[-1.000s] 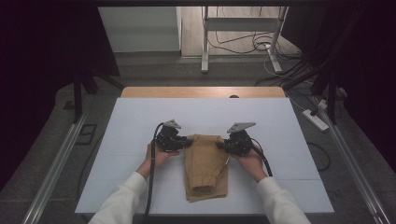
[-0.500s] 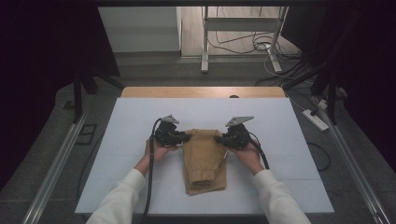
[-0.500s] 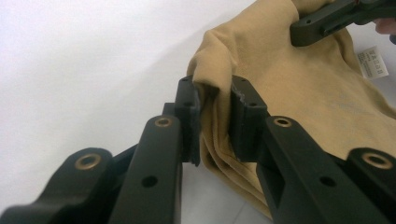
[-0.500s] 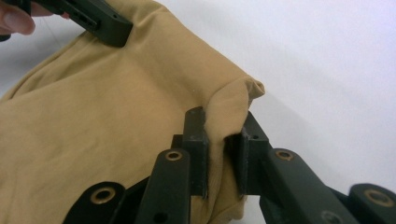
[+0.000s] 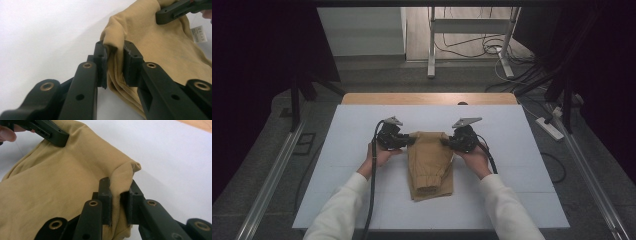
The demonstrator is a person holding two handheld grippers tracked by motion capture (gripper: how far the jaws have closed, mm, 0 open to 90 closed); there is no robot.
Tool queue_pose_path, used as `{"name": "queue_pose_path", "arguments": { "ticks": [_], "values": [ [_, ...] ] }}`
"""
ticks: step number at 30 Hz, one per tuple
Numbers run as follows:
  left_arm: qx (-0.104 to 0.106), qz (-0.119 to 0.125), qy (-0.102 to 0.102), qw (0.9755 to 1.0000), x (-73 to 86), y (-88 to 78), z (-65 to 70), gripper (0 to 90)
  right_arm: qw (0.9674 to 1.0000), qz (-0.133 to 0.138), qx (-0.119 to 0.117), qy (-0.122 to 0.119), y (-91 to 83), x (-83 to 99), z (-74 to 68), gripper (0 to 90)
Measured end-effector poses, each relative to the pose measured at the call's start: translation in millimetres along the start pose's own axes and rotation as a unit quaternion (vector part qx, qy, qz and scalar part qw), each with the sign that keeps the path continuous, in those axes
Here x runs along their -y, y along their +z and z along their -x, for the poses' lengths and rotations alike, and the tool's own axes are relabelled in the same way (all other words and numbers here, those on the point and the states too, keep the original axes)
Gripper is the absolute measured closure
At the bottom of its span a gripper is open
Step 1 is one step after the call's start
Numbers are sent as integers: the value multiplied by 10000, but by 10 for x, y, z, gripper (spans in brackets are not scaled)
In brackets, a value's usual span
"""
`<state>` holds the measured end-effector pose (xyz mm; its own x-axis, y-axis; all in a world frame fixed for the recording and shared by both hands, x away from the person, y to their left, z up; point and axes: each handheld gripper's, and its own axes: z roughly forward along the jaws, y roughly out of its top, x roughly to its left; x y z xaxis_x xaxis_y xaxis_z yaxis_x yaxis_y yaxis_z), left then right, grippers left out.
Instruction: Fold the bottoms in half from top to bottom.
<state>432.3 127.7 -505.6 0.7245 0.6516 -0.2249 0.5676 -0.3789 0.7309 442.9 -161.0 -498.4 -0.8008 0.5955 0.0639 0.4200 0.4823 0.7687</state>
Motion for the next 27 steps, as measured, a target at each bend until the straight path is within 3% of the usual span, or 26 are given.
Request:
{"name": "queue_pose_path", "arguments": {
  "ticks": [5,17,27],
  "values": [
    [-74,-51,47,9999,-59,17,-34,749,10000,13,29,68,39,-30,50,771],
    [-86,-63,-78,9999,-127,93,-153,749,9996,50,21,272,135,-56,181,771],
    [-288,-68,-34,9996,-212,101,-205,749,9995,58,188,240,205,-142,224,770]
  ]
}}
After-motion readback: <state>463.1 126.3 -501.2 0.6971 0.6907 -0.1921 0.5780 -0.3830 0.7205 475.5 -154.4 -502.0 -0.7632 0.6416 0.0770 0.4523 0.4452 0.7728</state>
